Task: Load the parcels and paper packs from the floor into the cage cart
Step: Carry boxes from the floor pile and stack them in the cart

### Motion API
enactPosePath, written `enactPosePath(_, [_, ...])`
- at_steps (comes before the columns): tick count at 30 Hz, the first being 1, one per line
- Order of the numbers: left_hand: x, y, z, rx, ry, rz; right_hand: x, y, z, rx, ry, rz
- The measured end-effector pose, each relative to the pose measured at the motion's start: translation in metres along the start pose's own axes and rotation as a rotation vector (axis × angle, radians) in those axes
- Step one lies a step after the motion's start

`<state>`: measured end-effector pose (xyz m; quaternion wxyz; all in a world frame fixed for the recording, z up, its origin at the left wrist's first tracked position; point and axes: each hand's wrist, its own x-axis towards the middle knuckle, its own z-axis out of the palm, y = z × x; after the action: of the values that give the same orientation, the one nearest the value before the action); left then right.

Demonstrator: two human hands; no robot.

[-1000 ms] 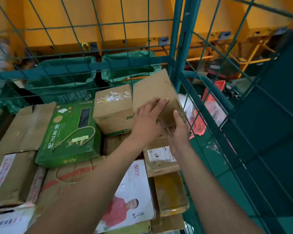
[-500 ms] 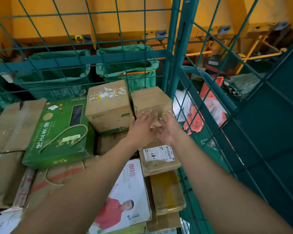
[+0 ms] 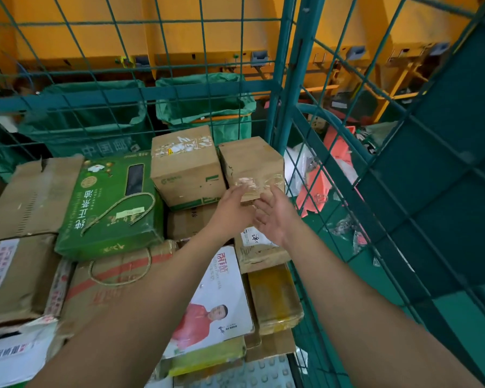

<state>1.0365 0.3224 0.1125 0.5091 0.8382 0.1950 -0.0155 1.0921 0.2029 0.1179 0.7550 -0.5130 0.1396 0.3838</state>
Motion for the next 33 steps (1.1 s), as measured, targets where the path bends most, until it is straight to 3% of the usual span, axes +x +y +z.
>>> enactPosePath(16, [-0.179,-0.040,0.019,-0.373,-0.105,-0.111,-0.150,0.126,-0.009,0.008,0.145,-0.071])
enactPosePath(24, [-0.250,-0.059,0.102,-0.350,-0.379,-0.117,-0.262,0.186,-0.078,0.033,0.309,-0.115])
enactPosePath(33, [-0.386,-0.037,0.220,-0.302,-0.668,-0.237,-0.403,0.273,-0.179,0.300,0.578,-0.217])
